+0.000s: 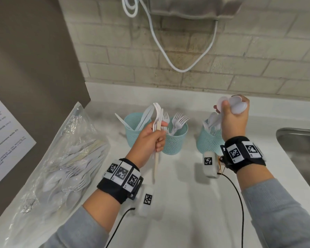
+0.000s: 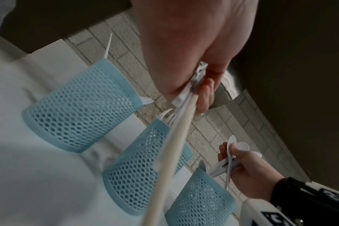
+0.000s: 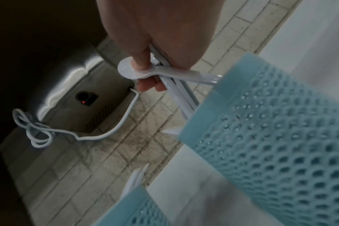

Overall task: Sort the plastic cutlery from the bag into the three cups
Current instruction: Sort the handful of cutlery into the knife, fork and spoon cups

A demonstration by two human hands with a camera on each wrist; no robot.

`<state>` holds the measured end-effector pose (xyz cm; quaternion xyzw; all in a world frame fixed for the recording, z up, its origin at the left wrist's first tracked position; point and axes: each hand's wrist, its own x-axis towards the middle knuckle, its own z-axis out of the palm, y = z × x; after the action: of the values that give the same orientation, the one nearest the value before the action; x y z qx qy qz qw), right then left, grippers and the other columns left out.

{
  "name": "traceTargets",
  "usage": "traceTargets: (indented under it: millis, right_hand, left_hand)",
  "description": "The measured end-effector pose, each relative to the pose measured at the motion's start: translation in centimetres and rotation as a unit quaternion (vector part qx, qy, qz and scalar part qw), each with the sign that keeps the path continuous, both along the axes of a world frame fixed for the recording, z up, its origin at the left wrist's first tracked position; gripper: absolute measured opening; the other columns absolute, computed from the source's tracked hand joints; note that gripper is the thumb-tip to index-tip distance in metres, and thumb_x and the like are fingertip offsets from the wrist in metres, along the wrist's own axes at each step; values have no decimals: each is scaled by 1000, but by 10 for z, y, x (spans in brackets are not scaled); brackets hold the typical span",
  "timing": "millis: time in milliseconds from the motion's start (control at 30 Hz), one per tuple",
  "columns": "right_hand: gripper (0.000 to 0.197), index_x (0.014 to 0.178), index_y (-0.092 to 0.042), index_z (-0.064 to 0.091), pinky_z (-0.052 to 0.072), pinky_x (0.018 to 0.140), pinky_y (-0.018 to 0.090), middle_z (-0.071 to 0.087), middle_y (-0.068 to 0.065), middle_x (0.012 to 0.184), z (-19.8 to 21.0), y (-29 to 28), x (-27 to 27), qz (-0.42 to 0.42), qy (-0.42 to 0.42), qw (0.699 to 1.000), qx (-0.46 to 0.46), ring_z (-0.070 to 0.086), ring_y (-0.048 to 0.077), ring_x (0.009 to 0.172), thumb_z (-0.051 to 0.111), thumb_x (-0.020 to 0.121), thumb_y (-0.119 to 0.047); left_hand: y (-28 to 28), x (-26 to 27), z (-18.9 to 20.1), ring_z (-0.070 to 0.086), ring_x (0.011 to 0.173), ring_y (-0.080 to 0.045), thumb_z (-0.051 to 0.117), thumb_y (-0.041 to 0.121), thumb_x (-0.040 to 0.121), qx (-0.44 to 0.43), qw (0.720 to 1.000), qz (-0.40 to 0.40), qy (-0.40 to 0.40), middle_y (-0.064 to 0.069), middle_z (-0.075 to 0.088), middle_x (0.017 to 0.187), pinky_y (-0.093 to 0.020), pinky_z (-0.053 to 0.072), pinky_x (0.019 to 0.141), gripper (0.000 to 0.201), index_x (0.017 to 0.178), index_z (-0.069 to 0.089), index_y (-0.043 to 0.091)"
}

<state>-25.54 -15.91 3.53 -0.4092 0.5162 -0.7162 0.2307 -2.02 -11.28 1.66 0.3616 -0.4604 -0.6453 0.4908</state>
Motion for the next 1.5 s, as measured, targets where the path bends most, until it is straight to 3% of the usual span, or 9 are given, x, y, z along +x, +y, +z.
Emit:
traceTargets:
  millis: [100, 200, 467, 700, 800, 967, 1100, 1333, 1500]
  right_hand:
    - [25, 108, -24, 44, 54, 78, 31, 55, 9, 105, -8, -3, 1, -1, 27, 999, 33, 60, 21, 91, 55, 89, -12]
    - [36, 120, -21, 46, 50, 71, 14, 54, 6, 107, -15, -5, 2, 22, 63, 993, 100, 57, 17, 90, 51, 88, -5]
    - [34, 113, -22, 56, 53, 82, 34, 63, 10, 103, -17, -2, 9, 28, 131, 977, 165, 61, 21, 86, 69, 81, -24]
    - [58, 126, -13, 55, 33, 106, 30, 47, 14, 129, -10, 5, 16, -75, 309, 946, 67, 42, 25, 123, 69, 78, -40]
    - [41, 114, -16, 66, 30, 100, 15, 55, 9, 118, 5, 17, 44, 4, 331, 943, -22, 47, 17, 115, 66, 82, -41]
    - [36, 109, -18, 69, 43, 92, 22, 63, 1, 105, 6, 27, 100, 173, 327, 929, 28, 56, 13, 104, 66, 82, -42]
    - [12, 96, -15, 70, 47, 77, 25, 68, -1, 92, 8, 22, 106, 155, 233, 959, 37, 62, 10, 86, 60, 91, -16]
    - [20, 93, -20, 48, 54, 61, 25, 66, 5, 88, 45, 15, 95, 166, -35, 985, -29, 69, 12, 66, 37, 100, -5]
    - [23, 97, -22, 47, 54, 58, 27, 61, 4, 89, 62, 7, 79, 94, -47, 990, -90, 64, 15, 63, 35, 99, -3]
  left_hand:
    - [-2, 1, -3, 36, 45, -10, 43, 0, 90, -16, 1000, -6, 18, 4, 39, 55, -21, 31, 44, 20, 103, 52, 13]
    - [-3, 1, -3, 39, 50, -12, 48, 9, 78, -8, 999, -12, 37, 2, 43, 58, -24, 32, 48, 27, 104, 53, 14]
    - [-5, 2, -10, 46, 59, -12, 45, 14, 96, -65, 997, 20, -39, 6, 51, 67, -29, 40, 63, 16, 105, 57, 20]
    - [-1, 1, -6, 46, 62, -13, 41, 8, 99, -93, 990, 36, -102, 2, 50, 71, -24, 43, 64, 18, 106, 54, 18]
    - [-1, -4, -7, 46, 62, -11, 42, 9, 98, -96, 986, 41, -130, 1, 49, 71, -23, 43, 63, 17, 110, 53, 16]
    - [-1, -14, -5, 44, 56, -12, 44, 10, 97, -105, 977, 41, -180, -2, 47, 64, -27, 41, 59, 14, 88, 50, 18]
    - [2, -10, -6, 43, 54, -9, 44, 8, 97, -120, 975, 20, -186, 0, 46, 64, -23, 40, 55, 10, 103, 53, 9]
    - [3, 2, -16, 41, 55, -4, 38, 8, 99, -113, 970, -11, -216, 4, 47, 69, -17, 36, 56, 19, 110, 53, 14]
    - [-23, 27, 19, 43, 50, 4, 30, 6, 101, -171, 956, 177, -162, 0, 47, 71, -14, 37, 57, 21, 105, 49, 14]
